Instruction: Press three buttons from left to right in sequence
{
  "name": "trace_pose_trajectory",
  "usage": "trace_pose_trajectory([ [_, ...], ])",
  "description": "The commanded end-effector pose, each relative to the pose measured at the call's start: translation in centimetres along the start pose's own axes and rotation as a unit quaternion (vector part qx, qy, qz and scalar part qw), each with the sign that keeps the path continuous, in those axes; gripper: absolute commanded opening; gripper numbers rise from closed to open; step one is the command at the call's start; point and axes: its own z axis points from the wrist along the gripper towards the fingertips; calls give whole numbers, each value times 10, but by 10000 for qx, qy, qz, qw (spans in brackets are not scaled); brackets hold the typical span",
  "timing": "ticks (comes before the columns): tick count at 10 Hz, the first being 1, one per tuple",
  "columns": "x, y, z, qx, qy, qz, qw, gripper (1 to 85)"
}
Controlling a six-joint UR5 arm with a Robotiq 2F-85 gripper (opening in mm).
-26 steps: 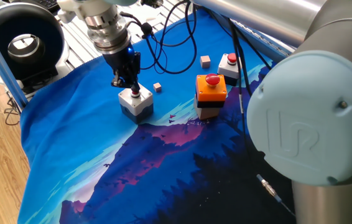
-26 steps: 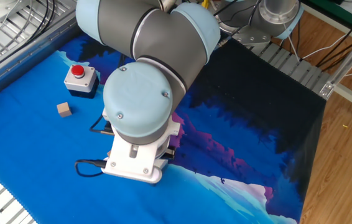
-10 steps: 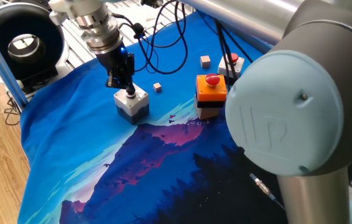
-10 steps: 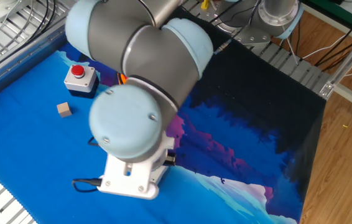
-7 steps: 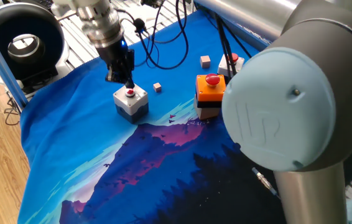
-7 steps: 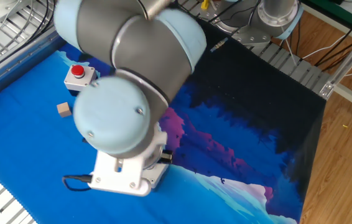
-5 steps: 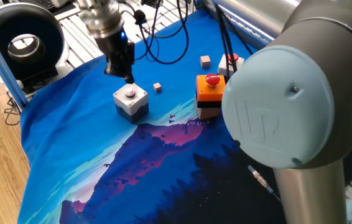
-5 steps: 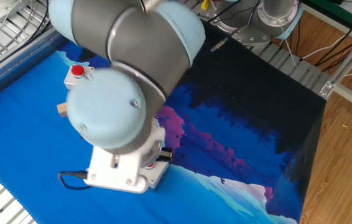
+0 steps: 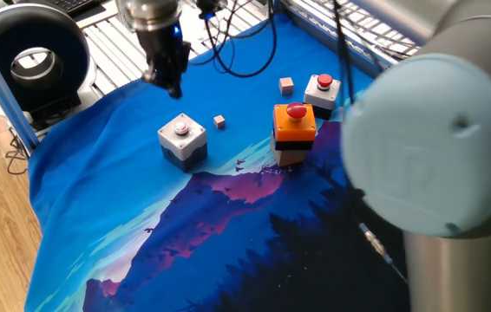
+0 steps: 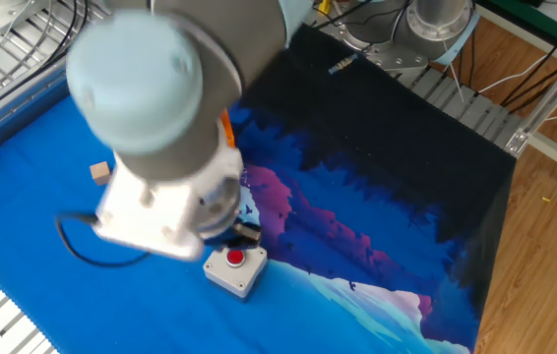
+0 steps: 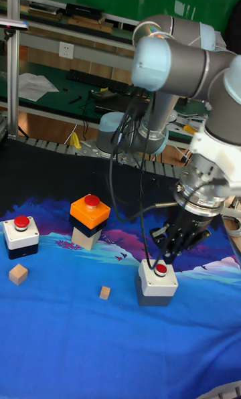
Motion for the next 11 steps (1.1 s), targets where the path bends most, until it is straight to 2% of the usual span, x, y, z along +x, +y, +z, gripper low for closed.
trace_pose_trajectory([
  [1,-45,-25,-19,3,-1119,737,9910,10],
  [2,-52,-44,-23,255,-1299,871,9874,10],
  [3,-48,-77,-26,704,-1316,808,9855,10],
  [6,-43,-121,-16,488,-1427,647,9865,10],
  [8,-25,-128,6,226,-1306,643,9891,10],
  [9,-9,-120,13,26,-1051,650,9923,10],
  [10,11,-107,14,-185,-672,651,9954,10],
  [11,20,-110,14,-112,-558,637,9963,10],
])
